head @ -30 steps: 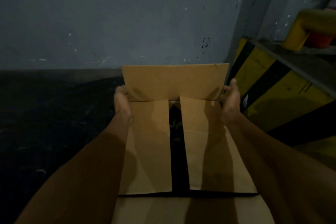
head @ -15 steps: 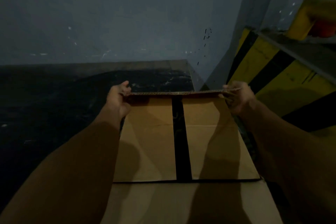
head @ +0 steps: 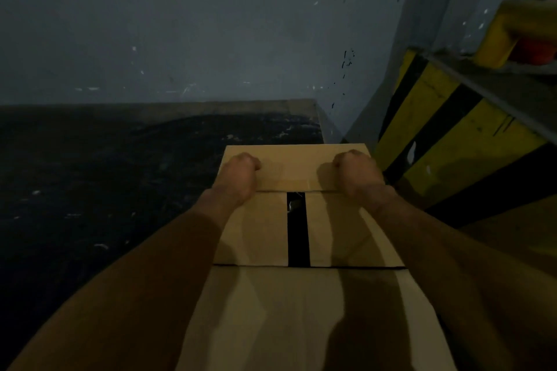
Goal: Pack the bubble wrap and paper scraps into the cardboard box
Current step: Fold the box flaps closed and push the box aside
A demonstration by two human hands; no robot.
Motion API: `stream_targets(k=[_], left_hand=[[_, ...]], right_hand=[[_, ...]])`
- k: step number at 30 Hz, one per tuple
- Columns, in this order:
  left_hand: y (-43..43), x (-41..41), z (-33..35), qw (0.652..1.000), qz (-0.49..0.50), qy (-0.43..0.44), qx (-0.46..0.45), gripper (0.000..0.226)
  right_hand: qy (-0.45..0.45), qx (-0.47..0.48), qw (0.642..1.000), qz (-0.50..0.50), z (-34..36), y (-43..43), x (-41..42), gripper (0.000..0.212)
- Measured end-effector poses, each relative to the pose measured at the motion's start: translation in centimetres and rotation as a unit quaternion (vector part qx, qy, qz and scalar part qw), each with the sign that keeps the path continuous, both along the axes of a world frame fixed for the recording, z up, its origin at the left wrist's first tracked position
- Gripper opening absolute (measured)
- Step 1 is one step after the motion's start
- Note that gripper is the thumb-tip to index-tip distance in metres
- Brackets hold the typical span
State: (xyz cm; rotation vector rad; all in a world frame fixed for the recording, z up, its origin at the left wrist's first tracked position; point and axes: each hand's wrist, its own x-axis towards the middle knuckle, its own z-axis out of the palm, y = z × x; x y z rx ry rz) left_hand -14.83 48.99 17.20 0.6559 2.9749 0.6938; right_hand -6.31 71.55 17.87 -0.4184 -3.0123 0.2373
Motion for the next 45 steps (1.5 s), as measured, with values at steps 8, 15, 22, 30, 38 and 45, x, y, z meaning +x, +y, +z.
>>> stream_targets(k=[8,15,22,30,38,45], left_hand=[[0.5,3.5,-2.5,0.983,-0.010,0.058,-0.172,0.049],[1.2,4.2,-2.5,0.961,0.006,0.118,-0.249,0.047],[-0.5,7.4,-1.5,0.979,-0.019,-0.019,-0.203,0.064],[-2.6,14.4,0.8,0.973,-0.076,-0.030,-0.214,0.064],[-7.8,21.5,2.6,0.942,-0.183,-0.170,-0.222,0.110],[-10.1,26.4,-0.4,0.920,-0.201,0.034,-0.334,0.125]], right_hand=[[-0.005,-0.019,1.000,0.020,-4.6,-2.3,2.8,0.065],[-0.032,-0.027,0.999,0.012,-3.9,-2.3,2.5,0.064],[-0.024,-0.016,0.999,0.024,-3.2,-4.8,4.9,0.059],[-0.065,-0.050,0.997,-0.003,-0.3,-9.4,11.3,0.056],[-0.186,-0.032,0.980,0.056,2.6,-14.0,20.3,0.044],[-0.233,0.064,0.968,0.065,1.3,-15.3,26.2,0.101]])
